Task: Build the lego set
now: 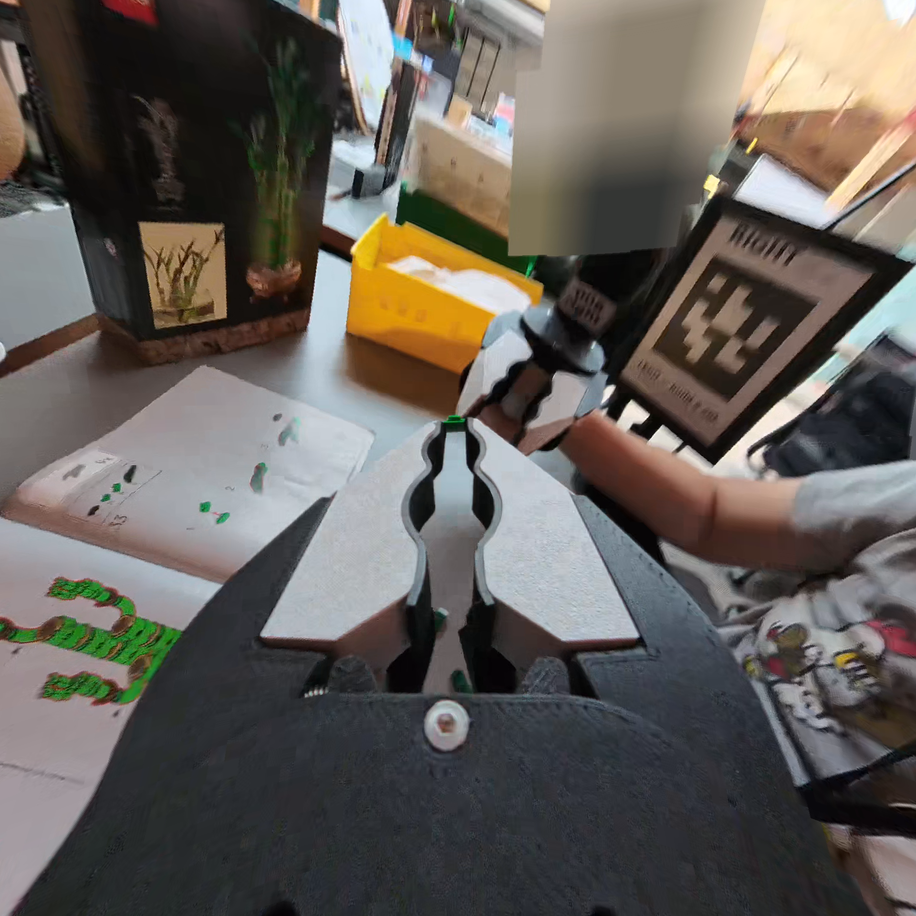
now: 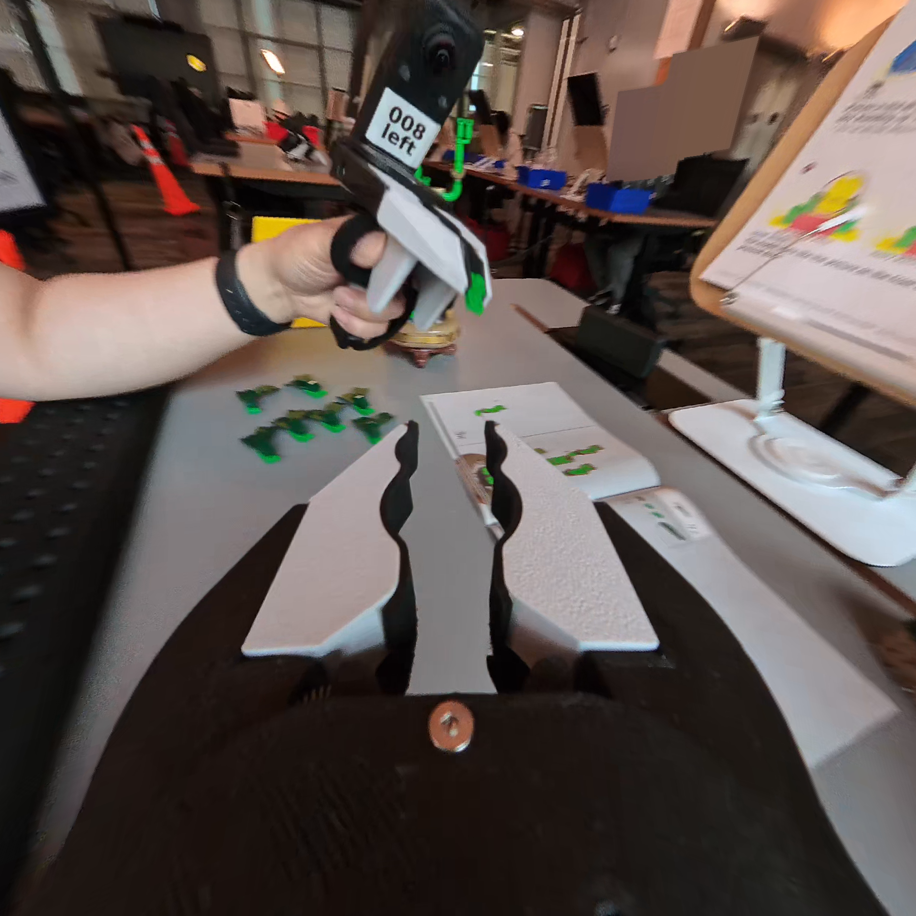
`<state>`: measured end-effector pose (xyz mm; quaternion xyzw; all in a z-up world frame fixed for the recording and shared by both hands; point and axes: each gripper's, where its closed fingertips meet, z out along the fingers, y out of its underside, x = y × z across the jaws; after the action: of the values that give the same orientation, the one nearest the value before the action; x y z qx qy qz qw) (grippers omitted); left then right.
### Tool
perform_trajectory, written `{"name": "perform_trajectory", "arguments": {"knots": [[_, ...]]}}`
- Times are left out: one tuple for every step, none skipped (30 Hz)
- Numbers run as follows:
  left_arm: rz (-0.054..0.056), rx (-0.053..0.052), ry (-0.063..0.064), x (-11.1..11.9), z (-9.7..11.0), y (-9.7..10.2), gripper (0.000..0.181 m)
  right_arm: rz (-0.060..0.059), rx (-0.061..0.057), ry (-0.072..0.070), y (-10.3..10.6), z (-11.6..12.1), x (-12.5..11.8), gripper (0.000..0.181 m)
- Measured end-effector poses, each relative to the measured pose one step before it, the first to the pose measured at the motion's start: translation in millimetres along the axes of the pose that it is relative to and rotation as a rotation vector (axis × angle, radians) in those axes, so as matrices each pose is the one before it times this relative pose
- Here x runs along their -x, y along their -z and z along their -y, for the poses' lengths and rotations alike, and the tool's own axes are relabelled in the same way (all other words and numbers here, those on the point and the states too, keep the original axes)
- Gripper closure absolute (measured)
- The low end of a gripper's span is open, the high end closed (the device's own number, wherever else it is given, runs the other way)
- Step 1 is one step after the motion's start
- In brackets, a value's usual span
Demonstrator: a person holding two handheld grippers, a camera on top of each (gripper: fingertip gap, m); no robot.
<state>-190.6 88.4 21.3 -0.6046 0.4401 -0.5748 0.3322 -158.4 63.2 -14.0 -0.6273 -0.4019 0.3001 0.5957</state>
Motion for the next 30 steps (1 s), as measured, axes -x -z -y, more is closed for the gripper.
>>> {"name": "perform_trajectory", "arguments": {"knots": [[-0.0320, -0.0453, 0.0575, 1.61, 5.55, 4.82, 0.176, -0.0343, 0.0009, 0.0444, 0.61, 0.06, -3.39, 0.155], [-0.0179, -0.0223, 0.0398, 2.05, 2.31, 2.48, 0.176, -0.0237, 0.0025, 0.0400, 0.00, -0.34, -1.67, 0.155], [-0.0084, -0.0069, 0.0209, 1.84, 0.15, 0.75, 0.176, -0.0196, 0.0051, 0.0376, -0.54, -0.77, -0.97, 0.155], [-0.0059, -0.0043, 0.0098, 0.72, -0.15, -0.46, 0.176, -0.0167, 0.0051, 0.0376, -0.87, -0.83, -0.34, 0.155], [-0.0087, -0.0053, 0.0078, -0.56, 0.09, -1.00, 0.176, -0.0187, 0.0119, 0.0445, -1.08, -1.35, 0.05, 0.155], [-0.0119, -0.0016, 0.0095, -1.39, -0.35, -1.55, 0.176, -0.0211, 0.0102, 0.0558, -1.16, -0.56, 0.52, 0.155], [-0.0101, 0.0054, 0.0113, -1.12, -1.36, -1.64, 0.176, -0.0216, 0.0054, 0.0581, -1.17, 0.53, 1.09, 0.155], [-0.0056, 0.0091, 0.0119, -0.41, -1.89, -1.78, 0.176, -0.0224, 0.0035, 0.0513, -1.27, 1.24, 0.86, 0.155], [-0.0041, 0.0109, 0.0117, -0.15, -2.46, -1.78, 0.176, -0.0195, 0.0039, 0.0412, -1.12, 1.40, 0.86, 0.155], [-0.0084, 0.0165, 0.0131, -0.64, -3.41, -2.19, 0.176, -0.0168, 0.0040, 0.0317, -0.89, 1.46, 0.62, 0.155], [-0.0118, 0.0219, 0.0160, -1.06, -4.15, -2.49, 0.176, -0.0125, -0.0013, 0.0243, -0.62, 2.23, 0.71, 0.155], [-0.0100, 0.0220, 0.0147, -0.69, -4.18, -2.92, 0.176, -0.0094, -0.0085, 0.0166, -0.26, 2.93, 0.64, 0.154], [-0.0072, 0.0210, 0.0114, -0.34, -4.18, -3.00, 0.176, -0.0078, -0.0121, 0.0090, -0.09, 3.25, 0.41, 0.155], [-0.0083, 0.0208, 0.0077, -0.69, -4.06, -3.01, 0.176, -0.0029, -0.0153, 0.0017, -0.08, 3.51, 0.79, 0.155], [-0.0071, 0.0196, 0.0042, -0.56, -3.81, -2.87, 0.176, 0.0017, -0.0122, -0.0033, -0.22, 2.64, 1.12, 0.155], [-0.0015, 0.0181, 0.0030, 0.15, -3.47, -2.59, 0.176, 0.0013, -0.0046, -0.0036, -0.19, 1.22, 0.72, 0.156], [0.0013, 0.0163, 0.0027, 0.44, -3.06, -2.22, 0.176, -0.0018, -0.0019, 0.0007, -0.09, 0.64, 0.22, 0.158], [-0.0019, 0.0130, 0.0021, -0.10, -2.46, -1.95, 0.176, -0.0009, -0.0041, 0.0026, 0.26, 0.73, 0.13, 0.160], [-0.0059, 0.0078, 0.0017, -0.79, -1.45, -1.43, 0.176, 0.0025, -0.0028, -0.0006, 0.23, 0.47, 0.35, 0.162], [-0.0049, 0.0036, 0.0021, -0.80, -0.67, -1.07, 0.176, 0.0065, 0.0023, -0.0047, -0.02, -0.44, 0.70, 0.163], [-0.0013, 0.0015, 0.0021, -0.14, -0.33, -0.74, 0.176, 0.0038, 0.0031, -0.0045, 0.10, -0.50, 0.39, 0.165], [-0.0018, 0.0017, 0.0010, -0.37, -0.31, -0.55, 0.176, 0.0017, -0.0028, -0.0010, 0.24, 0.64, 0.17, 0.168], [-0.0028, 0.0019, -0.0001, -0.60, -0.34, -0.47, 0.176, 0.0027, -0.0042, -0.0005, 0.42, 0.91, 0.40, 0.171], [-0.0012, 0.0026, -0.0002, -0.27, -0.35, -0.48, 0.176, -0.0014, -0.0051, 0.0007, 0.41, 1.17, -0.08, 0.175], [-0.0010, 0.0001, 0.0005, -0.27, -0.03, -0.34, 0.175, 0.0008, -0.0018, 0.0019, 0.28, 0.59, 0.12, 0.175], [-0.0038, -0.0038, 0.0019, -0.68, 0.64, -0.13, 0.176, 0.0055, 0.0018, 0.0009, -0.09, -0.30, 0.80, 0.175], [-0.0045, -0.0025, 0.0029, -0.60, 0.32, -0.35, 0.176, 0.0023, 0.0048, 0.0001, -0.23, -0.84, 0.39, 0.175], [-0.0018, 0.0003, 0.0023, -0.21, -0.07, -0.38, 0.176, -0.0007, 0.0010, 0.0042, -0.11, -0.22, 0.17, 0.175], [0.0013, 0.0025, 0.0000, 0.29, -0.44, -0.47, 0.176, 0.0008, 0.0002, 0.0045, -0.10, -0.07, 0.43, 0.175], [0.0013, 0.0024, -0.0008, 0.21, -0.51, -0.64, 0.176, -0.0032, 0.0012, 0.0015, -0.15, -0.05, -0.21, 0.175]]}}
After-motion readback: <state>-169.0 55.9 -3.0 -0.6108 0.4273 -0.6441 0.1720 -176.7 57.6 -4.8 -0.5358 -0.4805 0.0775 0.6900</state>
